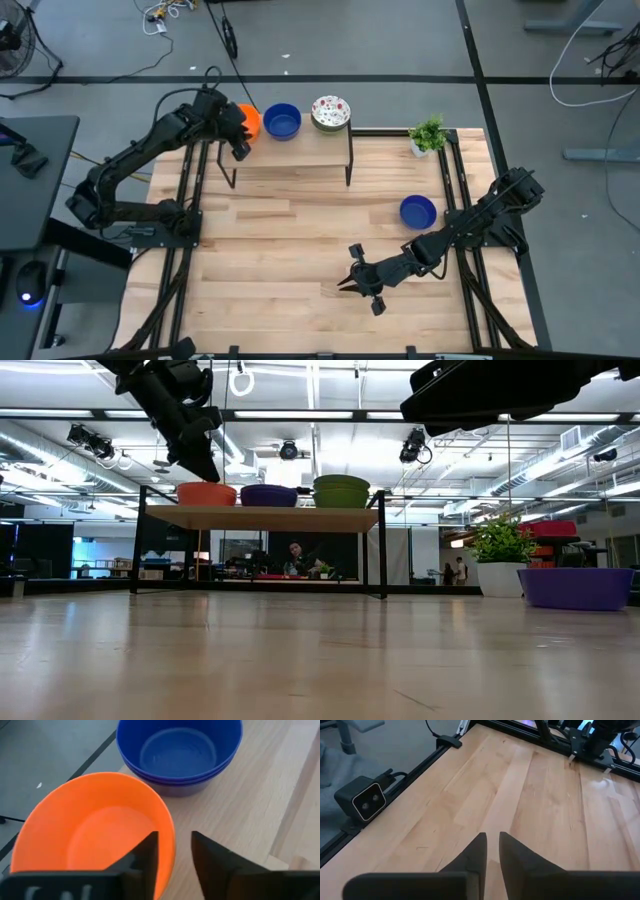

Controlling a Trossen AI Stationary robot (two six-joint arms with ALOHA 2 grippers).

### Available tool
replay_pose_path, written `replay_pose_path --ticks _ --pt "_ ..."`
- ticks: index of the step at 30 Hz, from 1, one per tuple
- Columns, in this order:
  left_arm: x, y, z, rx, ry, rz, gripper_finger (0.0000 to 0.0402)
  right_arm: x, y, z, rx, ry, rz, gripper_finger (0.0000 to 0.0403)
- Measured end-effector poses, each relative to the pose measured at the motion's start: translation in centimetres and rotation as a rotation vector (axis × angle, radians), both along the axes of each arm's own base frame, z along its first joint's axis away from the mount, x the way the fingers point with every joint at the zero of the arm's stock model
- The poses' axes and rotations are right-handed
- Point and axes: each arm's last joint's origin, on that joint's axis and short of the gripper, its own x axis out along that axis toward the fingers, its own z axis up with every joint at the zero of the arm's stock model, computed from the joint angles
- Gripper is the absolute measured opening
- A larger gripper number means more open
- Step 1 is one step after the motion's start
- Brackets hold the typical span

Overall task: Pick & Place Mini bowls
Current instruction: Stack the orange bowl on top of the other orange bowls on the shelf, then stack the blue bowl on top of the other blue bowls on the shelf

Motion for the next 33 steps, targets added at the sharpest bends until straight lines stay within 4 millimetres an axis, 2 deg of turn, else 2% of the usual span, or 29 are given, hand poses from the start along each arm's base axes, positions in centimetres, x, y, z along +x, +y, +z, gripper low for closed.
replay_pose_path --ticks 6,13,15,19,23,26,29,33 --pt "-0.9 -1.0 1.3 0.048 -0.031 -0.007 0.0187 0.0 0.0 0.0 -0.002 0.003 0.000 0.0052" --pt "-3.4 -4.1 3.6 0.121 -0.138 0.013 0.0188 -0.3 -0.3 -0.6 -0.027 0.066 -0.012 0.0052" --pt "-3.9 -5.2 3.1 0.112 -0.169 0.012 0.0178 -0.3 -0.4 -0.7 -0.011 0.085 -0.036 0.0051" --pt "-5.0 -7.6 0.5 0.096 -0.253 0.002 0.0155 -0.4 -1.5 -1.5 0.043 0.033 -0.150 0.0048" --pt "-5.5 -9.9 -2.3 0.097 -0.385 -0.071 0.0131 -0.9 -3.4 -3.0 0.099 0.000 -0.312 0.0047" --pt "-5.7 -11.4 -3.5 0.101 -0.502 -0.161 0.0114 -1.3 -5.1 -3.9 0.127 0.029 -0.396 0.0048" --pt "-5.4 -12.8 -4.4 0.084 -0.584 -0.278 0.0098 -1.6 -6.2 -3.5 0.142 0.028 -0.448 0.0053" --pt "-4.7 -14.5 -5.7 0.054 -0.631 -0.421 0.0073 -2.3 -6.7 -2.0 0.140 0.052 -0.483 0.0071"
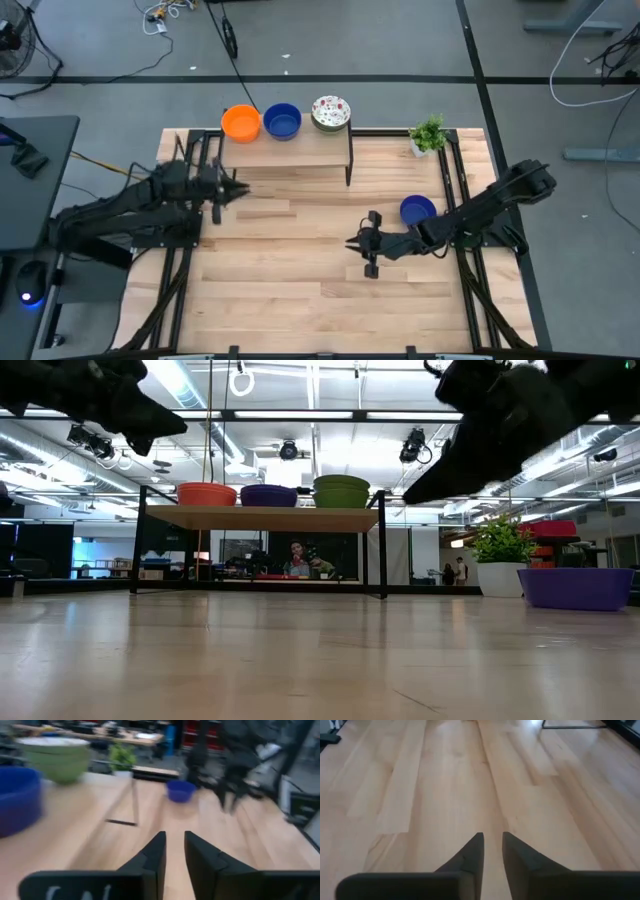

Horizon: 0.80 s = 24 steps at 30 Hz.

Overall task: Pick & Place Mini bowls
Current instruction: Stack the blue bowl on top of the other blue bowls on the shelf

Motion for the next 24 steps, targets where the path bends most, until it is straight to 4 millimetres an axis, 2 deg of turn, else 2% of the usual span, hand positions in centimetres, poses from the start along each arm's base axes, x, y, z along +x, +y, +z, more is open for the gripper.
replay_pose_path --ticks 4,9,17,20,24 --pt "0.9 -1.7 -1.7 0.006 0.046 -0.068 0.0043 -1.5 -0.3 2.3 0.048 0.063 -0.040 0.0098" --pt "1.9 -3.8 -3.6 -0.011 0.069 -0.132 0.0007 -4.3 -1.4 3.7 0.086 0.247 -0.150 0.0135" --pt "3.9 -6.7 -5.9 -0.003 0.071 -0.168 0.0014 -8.6 -3.9 3.0 0.107 0.561 -0.451 0.0182" --pt "4.6 -7.4 -6.3 -0.001 0.075 -0.197 0.0015 -9.1 -4.6 2.7 0.105 0.620 -0.530 0.0186" --pt "5.6 -8.1 -6.8 -0.004 0.067 -0.255 0.0016 -9.1 -5.1 2.1 0.157 0.655 -0.520 0.0183"
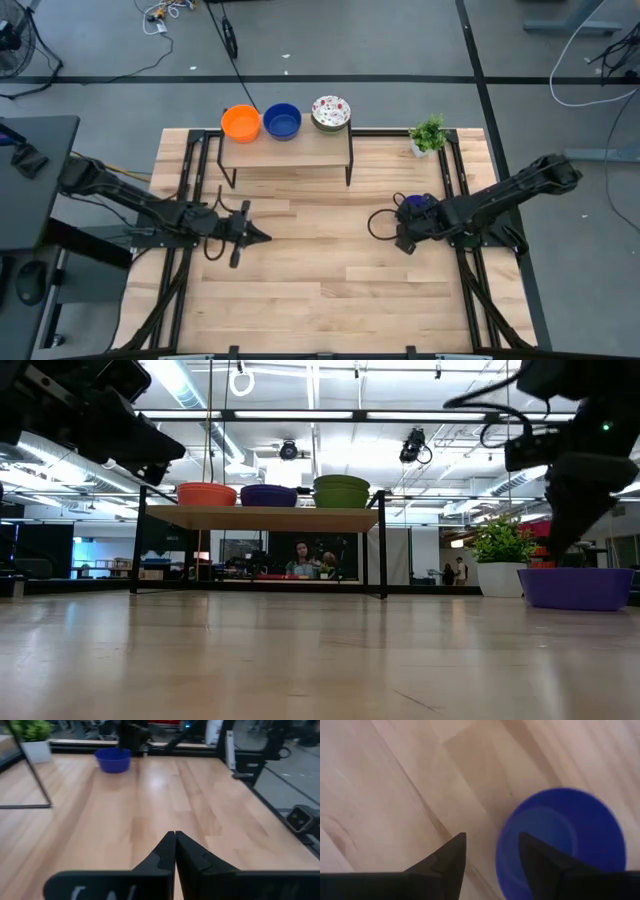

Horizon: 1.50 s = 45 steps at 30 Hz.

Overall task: Pick & Place Mini bowls
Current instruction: Stack the blue bowl on top of the other blue bowls on the shelf

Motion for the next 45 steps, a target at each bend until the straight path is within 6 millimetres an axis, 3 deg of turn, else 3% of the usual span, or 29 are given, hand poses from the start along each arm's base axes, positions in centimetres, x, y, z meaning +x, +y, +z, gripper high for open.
replay_pose_path --ticks 11,20,27,37,41,45 --pt "1.5 -0.6 -1.2 0.020 0.012 -0.050 0.0020 -1.1 -1.6 -3.6 0.076 0.063 -0.019 0.0146" --pt "1.6 -0.5 -1.5 0.042 0.018 0.020 0.0099 1.6 -0.8 -3.0 0.163 -0.205 0.155 0.0024" --pt "1.7 -0.4 -1.4 0.058 0.012 0.035 0.0145 6.1 0.4 0.5 0.160 -0.483 0.331 0.0012" --pt "1.8 0.0 -1.5 0.062 0.014 0.058 0.0145 16.4 2.4 5.9 -0.016 -0.416 0.683 0.0007" --pt "1.7 0.0 -1.5 0.064 0.014 0.065 0.0143 19.9 1.9 9.2 -0.113 -0.393 0.782 0.0006" --pt "1.7 0.2 -1.5 0.084 0.020 0.124 0.0142 22.5 -0.5 12.9 -0.209 -0.396 0.819 0.0005"
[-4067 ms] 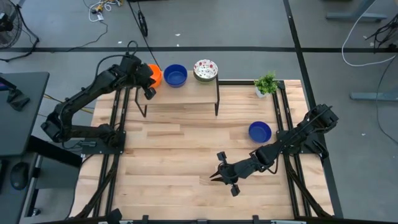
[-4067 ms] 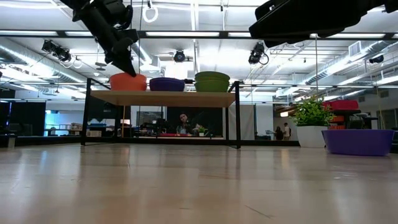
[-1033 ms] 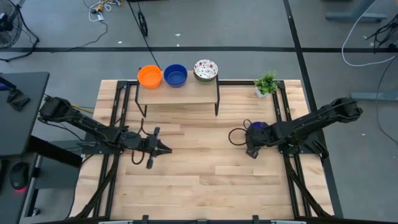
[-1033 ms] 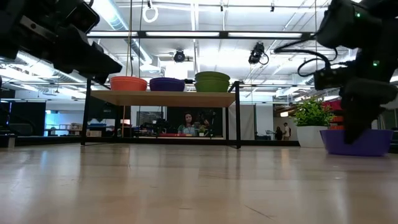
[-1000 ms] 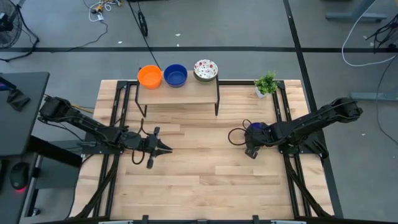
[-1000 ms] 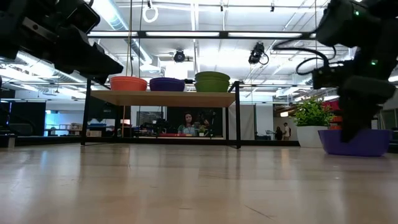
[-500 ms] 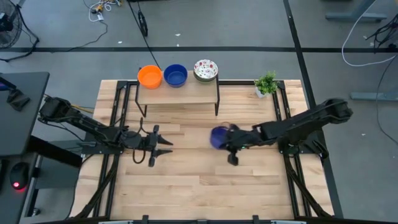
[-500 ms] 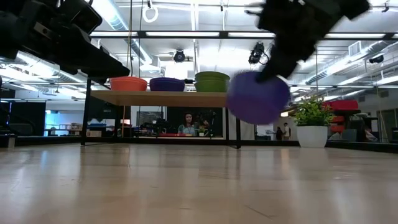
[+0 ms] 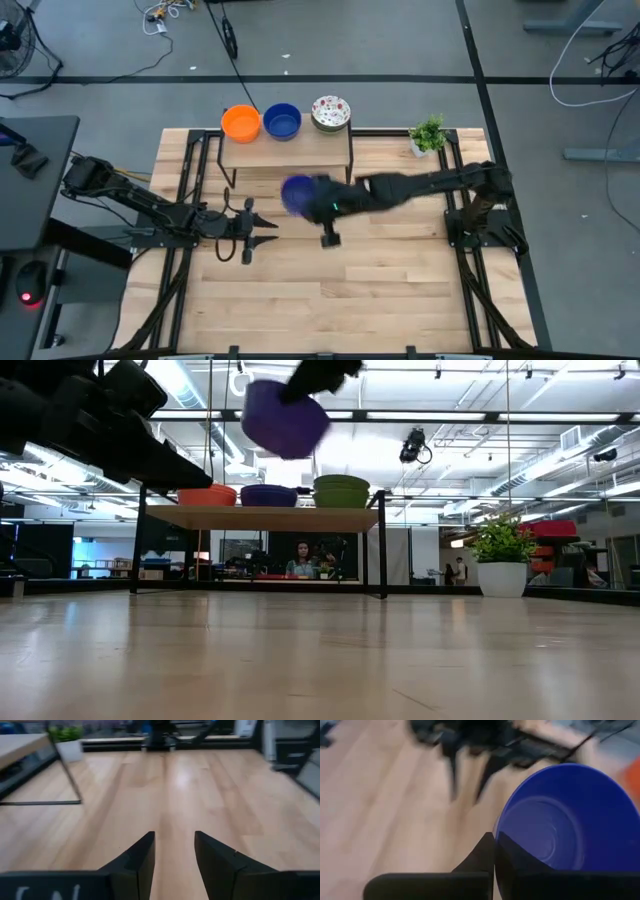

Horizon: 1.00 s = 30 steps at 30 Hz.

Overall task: Pick & Place Mini bowls
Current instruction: Stack the blue bowl on top of the other blue bowls on the shelf

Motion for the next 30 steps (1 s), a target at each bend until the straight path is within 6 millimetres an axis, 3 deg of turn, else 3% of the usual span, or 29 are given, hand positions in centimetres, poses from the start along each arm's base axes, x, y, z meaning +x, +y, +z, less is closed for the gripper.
replay_pose_path --ticks 7,12,16,21,30 --pt "0.0 0.6 0.0 0.047 -0.002 0.146 0.0142 2.6 -6.7 5.0 -0.152 -0.071 -0.038 0.0005" --pt "0.1 1.2 -0.1 -0.025 -0.002 0.161 0.0142 3.9 -12.1 6.5 -0.251 -0.073 -0.076 0.0005" --pt "0.2 1.6 -0.2 -0.050 0.006 0.151 0.0142 5.0 -16.1 6.0 -0.269 -0.067 -0.064 0.0005" --pt "0.3 2.0 -0.2 -0.052 0.006 0.168 0.0142 5.9 -19.9 4.1 -0.277 -0.056 -0.039 0.0004" --pt "0.3 2.2 -0.2 -0.049 0.006 0.179 0.0142 6.5 -23.2 1.6 -0.266 -0.059 -0.015 0.0004"
